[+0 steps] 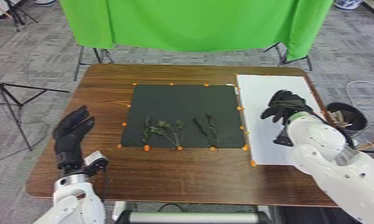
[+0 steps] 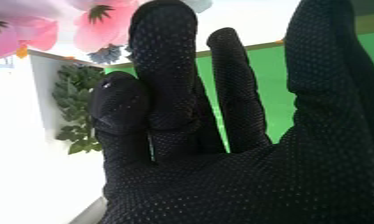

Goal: Arrange flowers

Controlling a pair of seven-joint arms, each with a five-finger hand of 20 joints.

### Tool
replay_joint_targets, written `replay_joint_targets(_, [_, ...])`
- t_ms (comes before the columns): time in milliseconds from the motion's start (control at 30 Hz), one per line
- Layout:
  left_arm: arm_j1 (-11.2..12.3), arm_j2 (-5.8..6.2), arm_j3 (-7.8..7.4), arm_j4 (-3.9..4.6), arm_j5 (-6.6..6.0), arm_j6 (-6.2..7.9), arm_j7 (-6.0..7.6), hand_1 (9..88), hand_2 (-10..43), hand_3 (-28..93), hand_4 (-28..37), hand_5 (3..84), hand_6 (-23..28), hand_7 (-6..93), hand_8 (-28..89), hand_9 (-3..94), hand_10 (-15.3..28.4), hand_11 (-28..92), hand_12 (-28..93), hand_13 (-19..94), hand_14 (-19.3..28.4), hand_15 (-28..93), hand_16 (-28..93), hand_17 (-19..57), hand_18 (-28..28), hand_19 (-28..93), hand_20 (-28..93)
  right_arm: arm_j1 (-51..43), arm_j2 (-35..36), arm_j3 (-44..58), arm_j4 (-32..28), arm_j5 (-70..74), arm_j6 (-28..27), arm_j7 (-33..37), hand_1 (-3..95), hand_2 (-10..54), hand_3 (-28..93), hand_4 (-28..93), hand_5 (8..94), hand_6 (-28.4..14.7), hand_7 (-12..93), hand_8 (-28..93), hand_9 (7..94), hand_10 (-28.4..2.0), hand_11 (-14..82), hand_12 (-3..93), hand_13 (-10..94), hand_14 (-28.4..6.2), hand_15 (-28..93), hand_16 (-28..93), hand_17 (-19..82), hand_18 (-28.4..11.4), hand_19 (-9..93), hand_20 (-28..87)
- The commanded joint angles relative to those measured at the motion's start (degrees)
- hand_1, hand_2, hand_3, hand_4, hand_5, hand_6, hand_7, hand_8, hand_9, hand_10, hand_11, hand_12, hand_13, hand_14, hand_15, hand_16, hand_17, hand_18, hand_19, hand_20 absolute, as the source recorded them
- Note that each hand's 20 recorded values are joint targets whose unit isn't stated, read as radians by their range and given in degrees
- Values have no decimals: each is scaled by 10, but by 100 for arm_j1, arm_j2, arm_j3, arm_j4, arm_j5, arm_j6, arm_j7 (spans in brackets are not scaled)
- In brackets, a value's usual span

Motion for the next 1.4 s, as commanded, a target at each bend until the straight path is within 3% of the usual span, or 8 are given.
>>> replay_joint_targets(33, [312,-786,-924,35,860,-974,-1254,496,-60,713,-83,474,-4,280,-135,413,108,294,97,404,140,306,-31,182,136,310,231,-104,64,2,117,-183,26,103,387,-95,692,-124,568,-12,115,-63,612,-190,164,225,779,-103,531,262,525,-163,873,354])
replay_joint_targets(400, [293,-772,-932,33,868,-1006,-1272,477,-57,714,-81,486,1,269,-129,427,113,293,102,409,144,310,-33,177,136,303,229,-194,49,-289,288,-231,925,68,483,-95,681,-142,646,-26,141,-72,723,-165,193,211,834,-75,530,261,573,-140,877,355])
replay_joint_targets(533, [305,-761,-939,31,866,-998,-1289,476,-56,713,-82,486,1,269,-128,429,114,293,103,411,146,311,-33,177,137,302,229,-197,69,-444,357,-337,1506,-49,596,-95,588,-139,725,-36,143,87,828,-125,77,331,883,-54,511,278,616,-123,883,359])
replay_joint_targets(700, [367,-614,-1001,26,837,-988,-1329,475,-54,712,-83,489,2,267,-128,435,115,294,104,412,147,312,-34,176,137,302,229,-217,98,-549,397,-464,1934,-132,637,-95,588,-138,781,-24,181,129,876,-107,75,359,915,-36,501,290,643,-111,890,364])
replay_joint_targets(933, [597,-382,-1304,-75,822,-933,-1314,474,-52,710,-83,501,7,258,-125,461,120,297,106,420,149,312,-35,178,138,293,223,-156,151,-426,235,-595,2222,-239,646,-95,595,-147,799,-24,213,122,897,-107,86,378,923,-33,501,300,650,-108,896,371])
replay_joint_targets(1033, [704,-347,-1429,-89,793,-864,-1268,473,-52,709,-81,505,7,254,-121,469,121,298,107,422,150,311,-35,178,138,290,223,135,156,-454,107,-567,2318,-389,645,-95,598,-146,800,-24,216,120,900,-107,85,381,925,-31,501,302,650,-109,898,373])
replay_joint_targets(1233, [794,-388,-1465,-33,734,-766,-1239,470,-52,711,-80,512,6,253,-119,476,122,300,109,425,150,311,-34,178,138,285,223,1528,-8,-1364,251,-256,2399,-926,642,-95,602,-143,802,-23,221,120,903,-107,86,386,927,-29,500,306,650,-109,900,374])
replay_joint_targets(1400, [844,-418,-1418,-2,493,-679,-1122,451,-25,718,-89,516,6,257,-114,483,124,298,109,428,151,311,-33,177,138,286,225,2837,-737,-2472,788,-1,2428,-1376,640,-95,604,-143,804,-20,224,118,903,-107,85,389,925,-28,500,311,650,-107,901,374])
